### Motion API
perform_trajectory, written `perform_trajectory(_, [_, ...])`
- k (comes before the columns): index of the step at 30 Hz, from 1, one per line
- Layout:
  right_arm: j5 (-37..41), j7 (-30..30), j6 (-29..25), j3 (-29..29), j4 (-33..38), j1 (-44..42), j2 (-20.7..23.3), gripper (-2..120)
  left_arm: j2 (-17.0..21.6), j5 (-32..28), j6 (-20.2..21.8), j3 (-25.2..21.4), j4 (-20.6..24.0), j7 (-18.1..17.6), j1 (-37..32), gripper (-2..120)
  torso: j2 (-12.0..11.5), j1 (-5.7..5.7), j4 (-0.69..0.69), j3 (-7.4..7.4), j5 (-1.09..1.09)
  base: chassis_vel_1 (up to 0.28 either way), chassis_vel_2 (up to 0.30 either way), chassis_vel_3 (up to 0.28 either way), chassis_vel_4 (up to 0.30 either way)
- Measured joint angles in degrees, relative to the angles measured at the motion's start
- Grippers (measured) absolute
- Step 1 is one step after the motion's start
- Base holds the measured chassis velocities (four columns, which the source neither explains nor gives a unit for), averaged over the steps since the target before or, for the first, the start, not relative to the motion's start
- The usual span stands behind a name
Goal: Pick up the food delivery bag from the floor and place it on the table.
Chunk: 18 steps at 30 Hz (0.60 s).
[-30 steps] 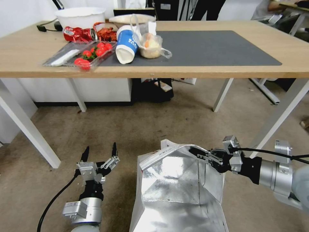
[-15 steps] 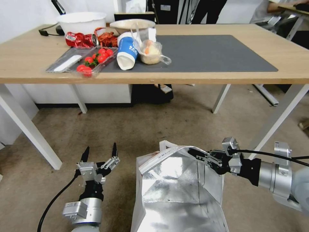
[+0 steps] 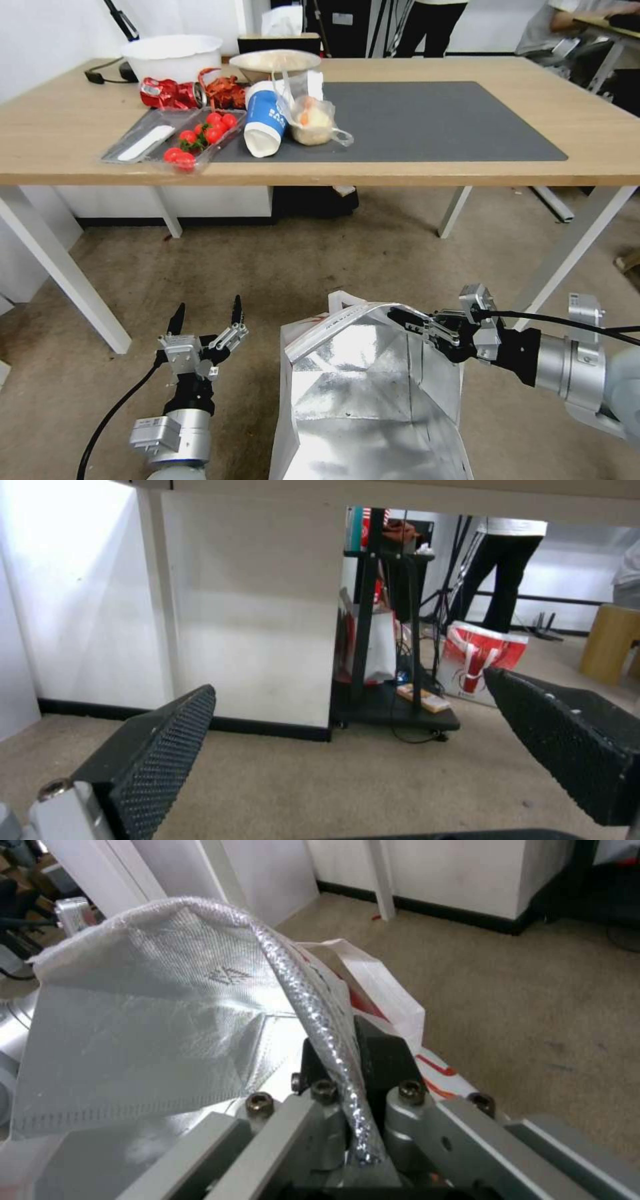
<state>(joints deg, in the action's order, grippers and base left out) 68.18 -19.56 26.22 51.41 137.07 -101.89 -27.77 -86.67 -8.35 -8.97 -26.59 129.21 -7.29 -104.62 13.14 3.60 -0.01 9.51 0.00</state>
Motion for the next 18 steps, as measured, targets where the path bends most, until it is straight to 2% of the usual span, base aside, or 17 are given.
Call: perform_trajectory(18, [-0.18, -0.22, 0.09, 0.80, 0.39, -0.54, 0.17, 0, -0.08, 0.17, -0.05, -0.01, 0.00, 0.29, -0.02, 100, 4.12, 1.15, 0.00, 3.01, 0.00, 0.000, 0.000, 0.000, 0.000])
